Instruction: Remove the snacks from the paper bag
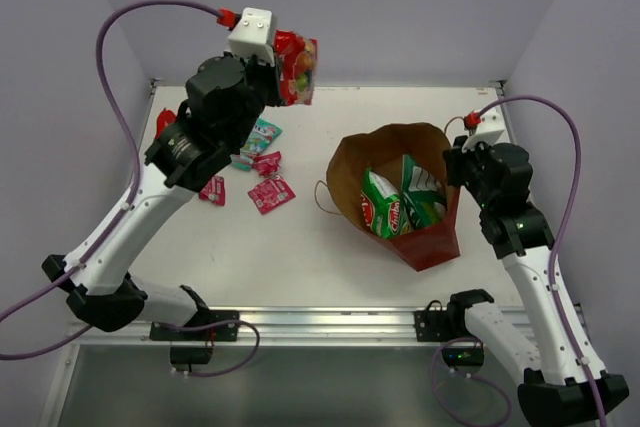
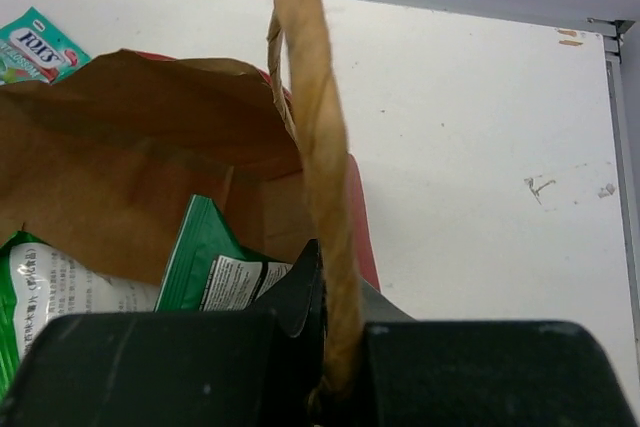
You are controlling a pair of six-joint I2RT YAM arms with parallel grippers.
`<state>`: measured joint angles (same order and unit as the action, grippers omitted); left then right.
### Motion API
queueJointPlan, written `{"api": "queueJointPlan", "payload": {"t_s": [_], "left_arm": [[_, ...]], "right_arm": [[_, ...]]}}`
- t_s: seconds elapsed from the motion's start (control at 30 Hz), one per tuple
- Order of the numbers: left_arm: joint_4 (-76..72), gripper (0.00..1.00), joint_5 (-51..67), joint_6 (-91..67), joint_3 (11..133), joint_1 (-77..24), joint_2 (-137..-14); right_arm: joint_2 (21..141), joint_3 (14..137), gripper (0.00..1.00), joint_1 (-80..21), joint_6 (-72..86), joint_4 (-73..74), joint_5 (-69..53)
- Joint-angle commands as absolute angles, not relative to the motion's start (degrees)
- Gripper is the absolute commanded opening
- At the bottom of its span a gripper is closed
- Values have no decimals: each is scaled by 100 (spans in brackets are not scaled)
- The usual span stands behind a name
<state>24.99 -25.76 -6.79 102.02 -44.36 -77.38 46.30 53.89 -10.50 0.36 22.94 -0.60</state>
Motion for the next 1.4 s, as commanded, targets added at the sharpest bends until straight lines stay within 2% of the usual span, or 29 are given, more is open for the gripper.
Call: {"api": "queueJointPlan", "payload": {"t_s": [0.0, 0.23, 0.47, 0.57, 0.6, 0.67, 0.7, 0.8, 0.9, 1.03, 1.23, 1.37], "left_arm": [[2154, 0, -3103, -448, 10213, -4123, -8120], [1109, 0, -2215, -501, 9520, -3657, -9147], [493, 1, -1671, -826, 9589, -3332, -10484], [290, 28, -1302, -993, 9650, -3217, -10801], [342, 46, -1092, -1054, 9729, -3199, -10845], [640, 66, -967, -1151, 9800, -3190, -10750], [650, 82, -888, -1308, 9748, -3190, -10471], [685, 98, -687, -1694, 9326, -3199, -9890], [1001, 100, -344, -2073, 9106, -3287, -9134], [1344, 100, -500, -2136, 9053, -4249, -8473], [1556, 99, -316, -2777, 8965, -5271, -8665], [1503, 97, -369, -3023, 9079, -5589, -9148]], "right_arm": [[4474, 5449, 0, -1046, 298, 1828, 124], [4526, 5397, 0, -1046, 378, 1793, -351], [4491, 5247, 0, -1046, 395, 1688, -633], [4509, 5221, 0, -1055, 404, 1705, -659], [4526, 5221, 0, -1055, 404, 1714, -650], [4544, 5256, 0, -1055, 404, 1740, -624], [4544, 5256, 0, -1055, 404, 1740, -607], [4544, 5291, 0, -1055, 413, 1758, -580], [4561, 5361, 0, -1046, 457, 1784, -650], [4605, 5431, 0, -1055, 475, 1784, -651], [4606, 5484, 0, -1055, 501, 1837, -563], [4562, 5511, 0, -1055, 510, 1863, -571]]}}
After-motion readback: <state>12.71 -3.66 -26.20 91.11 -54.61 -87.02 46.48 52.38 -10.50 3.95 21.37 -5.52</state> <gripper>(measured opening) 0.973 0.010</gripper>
